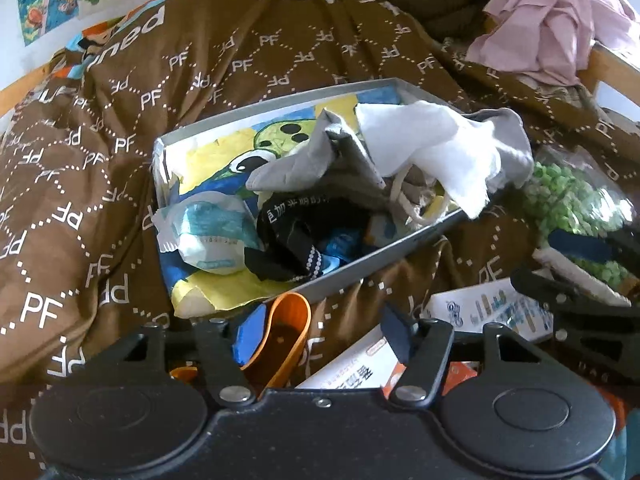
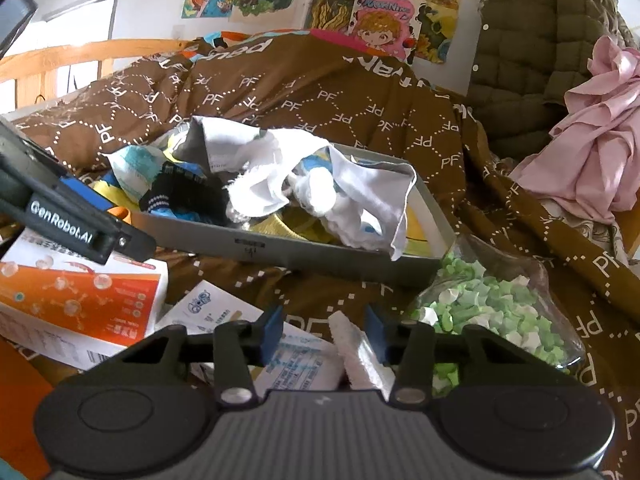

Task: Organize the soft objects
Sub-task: 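Lower the left gripper onto the orange silicone piece and close it, then lift the orange silicone piece with the left gripper and carry it over the tray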

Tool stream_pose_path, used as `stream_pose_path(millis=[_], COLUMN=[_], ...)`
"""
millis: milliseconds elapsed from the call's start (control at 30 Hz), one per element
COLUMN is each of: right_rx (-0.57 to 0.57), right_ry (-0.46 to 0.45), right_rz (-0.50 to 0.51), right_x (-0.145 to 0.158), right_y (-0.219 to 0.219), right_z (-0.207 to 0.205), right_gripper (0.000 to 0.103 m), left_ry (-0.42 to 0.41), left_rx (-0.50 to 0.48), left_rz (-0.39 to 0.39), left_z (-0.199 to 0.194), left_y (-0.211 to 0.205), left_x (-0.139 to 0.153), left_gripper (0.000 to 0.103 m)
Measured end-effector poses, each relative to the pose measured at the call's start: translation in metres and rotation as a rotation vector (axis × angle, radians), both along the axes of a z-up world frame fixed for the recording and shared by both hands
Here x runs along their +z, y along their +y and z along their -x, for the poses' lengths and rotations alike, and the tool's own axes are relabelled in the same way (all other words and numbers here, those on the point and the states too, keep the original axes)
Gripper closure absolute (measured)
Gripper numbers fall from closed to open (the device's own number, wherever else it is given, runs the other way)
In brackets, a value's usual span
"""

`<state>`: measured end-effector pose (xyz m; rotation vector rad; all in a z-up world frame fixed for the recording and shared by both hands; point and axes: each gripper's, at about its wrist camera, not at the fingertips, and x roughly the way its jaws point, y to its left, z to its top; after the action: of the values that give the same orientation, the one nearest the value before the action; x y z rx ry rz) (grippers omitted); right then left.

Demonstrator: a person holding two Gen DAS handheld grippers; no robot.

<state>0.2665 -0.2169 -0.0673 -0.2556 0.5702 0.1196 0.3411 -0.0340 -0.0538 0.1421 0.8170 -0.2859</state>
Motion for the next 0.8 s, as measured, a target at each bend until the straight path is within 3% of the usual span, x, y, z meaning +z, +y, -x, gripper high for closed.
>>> stream_pose_path(millis=[167,233,367,433,633,800], right_rx=[-0.021,-0.027,-0.046,-0.051,-0.046,-0.028], right_ry=[0.008,0.007,0.005,0.006,-0.015,-0.041], right_rz=[0.008,0.012,0.021,0.019,0.015,-0.002], right_x=[-0.001,-0.002,-0.002,-0.002,0.002,0.006], right_y=[-0.002,-0.003,-0.004,-0.005,-0.004,-0.003], right_z=[-0.002,-0.002,-0.003,-0.003,0.000,0.004], right_gripper=[0.065,0.068,0.081,0.082,0.085,0.087], left_ry=[0.012,0.031,0.056,0.052,0.041,0.010], left_rx=[0.015,0.035,0.065,0.074,0.066,0.043], left_rz=[0.017,0.007,0.017,0.020,0.006,0.035], left_z=[-0.002,-0.004,-0.008,-0.008,-0.007,0.000], left_y=[0.006,0.010,0.018,0.019,0.014,0.009], left_x=[0.001,0.000,-0.006,-0.007,-0.008,-0.002], left_gripper=[0.048,0.060,0.064,0.074,0.088,0.092])
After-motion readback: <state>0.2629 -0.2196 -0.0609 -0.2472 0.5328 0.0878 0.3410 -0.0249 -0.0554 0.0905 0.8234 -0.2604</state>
